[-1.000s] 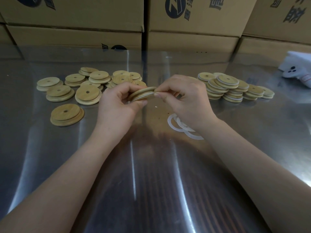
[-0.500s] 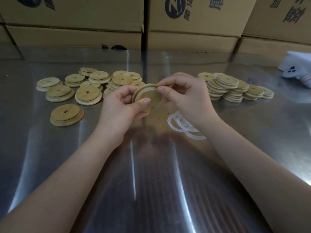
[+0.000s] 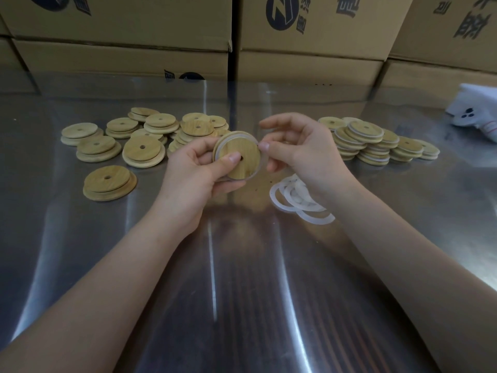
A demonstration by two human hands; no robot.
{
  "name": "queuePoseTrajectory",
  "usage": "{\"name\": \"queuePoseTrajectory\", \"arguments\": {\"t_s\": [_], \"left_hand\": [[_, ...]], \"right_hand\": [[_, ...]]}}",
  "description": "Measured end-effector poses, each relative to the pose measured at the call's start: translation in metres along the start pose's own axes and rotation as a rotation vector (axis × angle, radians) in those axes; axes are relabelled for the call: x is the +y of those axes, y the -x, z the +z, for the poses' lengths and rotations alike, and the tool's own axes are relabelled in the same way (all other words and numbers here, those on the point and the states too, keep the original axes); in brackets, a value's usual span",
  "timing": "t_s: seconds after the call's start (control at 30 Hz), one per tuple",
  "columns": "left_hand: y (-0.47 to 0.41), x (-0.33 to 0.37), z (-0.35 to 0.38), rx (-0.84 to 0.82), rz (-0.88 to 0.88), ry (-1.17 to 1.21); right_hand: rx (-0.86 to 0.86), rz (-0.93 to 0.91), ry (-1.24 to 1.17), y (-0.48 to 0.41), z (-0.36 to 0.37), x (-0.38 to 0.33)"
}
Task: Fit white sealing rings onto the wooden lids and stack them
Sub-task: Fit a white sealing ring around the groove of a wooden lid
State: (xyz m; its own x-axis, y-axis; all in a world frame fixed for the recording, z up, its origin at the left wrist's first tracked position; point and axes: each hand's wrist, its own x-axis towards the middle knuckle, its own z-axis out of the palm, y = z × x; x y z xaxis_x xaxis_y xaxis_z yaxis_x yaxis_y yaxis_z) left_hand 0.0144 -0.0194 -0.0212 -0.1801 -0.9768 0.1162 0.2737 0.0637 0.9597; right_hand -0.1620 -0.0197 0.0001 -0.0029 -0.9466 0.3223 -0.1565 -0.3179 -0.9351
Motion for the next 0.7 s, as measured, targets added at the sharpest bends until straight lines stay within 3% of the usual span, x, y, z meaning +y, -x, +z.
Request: {"name": "queuePoseTrajectory", "arguments": {"t_s": [0.4,0.7], "left_hand": [[-0.0058,-0.0017,-0.0078,-0.064,0.004,-0.066],[-0.0039,-0.0026,-0.0042,-0.048,0.143,-0.244]], "right_hand": [[0.044,0.022,0.029,0.0012,-0.0010,-0.0022],[-0.029,0.025,0.141,0.0016,-0.0013,-0.0005]]}}
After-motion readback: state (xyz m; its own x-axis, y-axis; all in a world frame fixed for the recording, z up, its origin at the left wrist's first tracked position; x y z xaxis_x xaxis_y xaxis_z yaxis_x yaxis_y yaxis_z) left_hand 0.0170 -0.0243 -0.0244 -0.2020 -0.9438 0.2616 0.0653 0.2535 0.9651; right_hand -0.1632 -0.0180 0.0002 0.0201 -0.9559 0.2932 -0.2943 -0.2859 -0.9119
